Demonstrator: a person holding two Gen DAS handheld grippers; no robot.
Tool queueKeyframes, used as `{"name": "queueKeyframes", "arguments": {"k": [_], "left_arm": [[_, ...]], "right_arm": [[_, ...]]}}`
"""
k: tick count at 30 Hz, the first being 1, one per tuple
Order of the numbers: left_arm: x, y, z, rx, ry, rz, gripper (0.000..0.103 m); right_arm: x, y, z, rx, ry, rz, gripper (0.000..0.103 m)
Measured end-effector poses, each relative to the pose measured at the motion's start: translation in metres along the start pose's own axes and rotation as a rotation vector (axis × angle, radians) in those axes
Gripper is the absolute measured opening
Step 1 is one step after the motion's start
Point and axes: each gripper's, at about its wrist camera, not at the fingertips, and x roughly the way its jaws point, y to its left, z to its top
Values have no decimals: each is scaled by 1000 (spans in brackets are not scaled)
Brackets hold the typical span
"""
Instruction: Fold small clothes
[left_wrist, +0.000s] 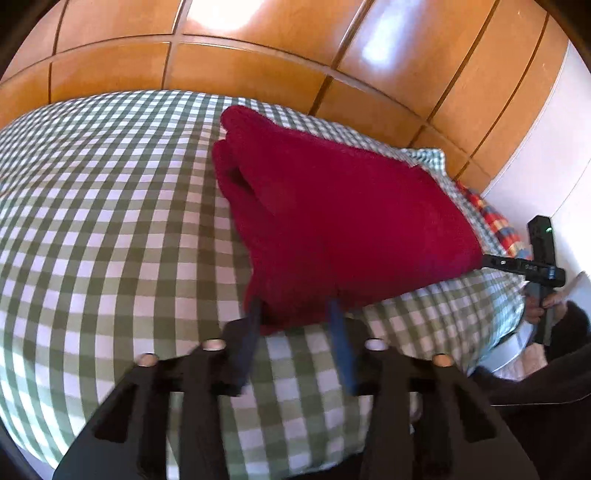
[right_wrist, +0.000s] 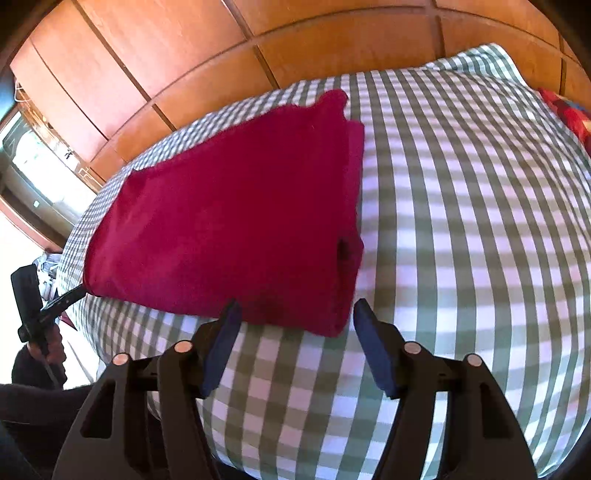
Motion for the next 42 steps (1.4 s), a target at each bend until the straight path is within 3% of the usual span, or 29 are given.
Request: {"name": "queueKeyframes", "arguments": {"k": [1,2,4,5,10,15,19,26,28,30,31,35,39,42], "left_arm": [[3,3,2,-12,3,-5,10],[4,8,3,-26,3,-17,9],[-3,9,5,-25,-16,-24,8],[-10,7,6,-11,-31,-24,7],[-28,0,8,40,-53,0,7],[-1,11,-21,17,51,32,7],[-13,23,-31,-97,5,-20,7],[-28,16,-19,-117,-16,-9,8],[-40,19,-12,-128,-56,34,8],[-51,28,-6,-156,-83,57,8],[-54,29,-3,-164,-96,74,8],[-52,17,16,-142,-141,84,8],[-26,-20,44,-54,-158,108,8],[0,-40,61,-6,-137,153,8]], "right_arm": [[4,1,1,-5,2,-6,53],[7,2,1,-8,7,-15,48],[10,6,2,-30,12,-27,23],[8,9,3,-45,8,-31,18],[-26,11,9,-86,-52,-1,13],[2,-6,-11,-56,39,-48,11],[3,-15,-19,2,21,-16,11],[-7,-2,-23,-65,44,-39,12],[-10,-3,-22,-65,68,-31,18],[-20,-7,-17,-52,40,-31,35],[-25,-10,-12,-37,11,-35,35],[-28,-16,19,20,-84,-49,44],[1,-16,56,73,-115,-112,59],[26,-18,73,106,-97,-137,55]]}}
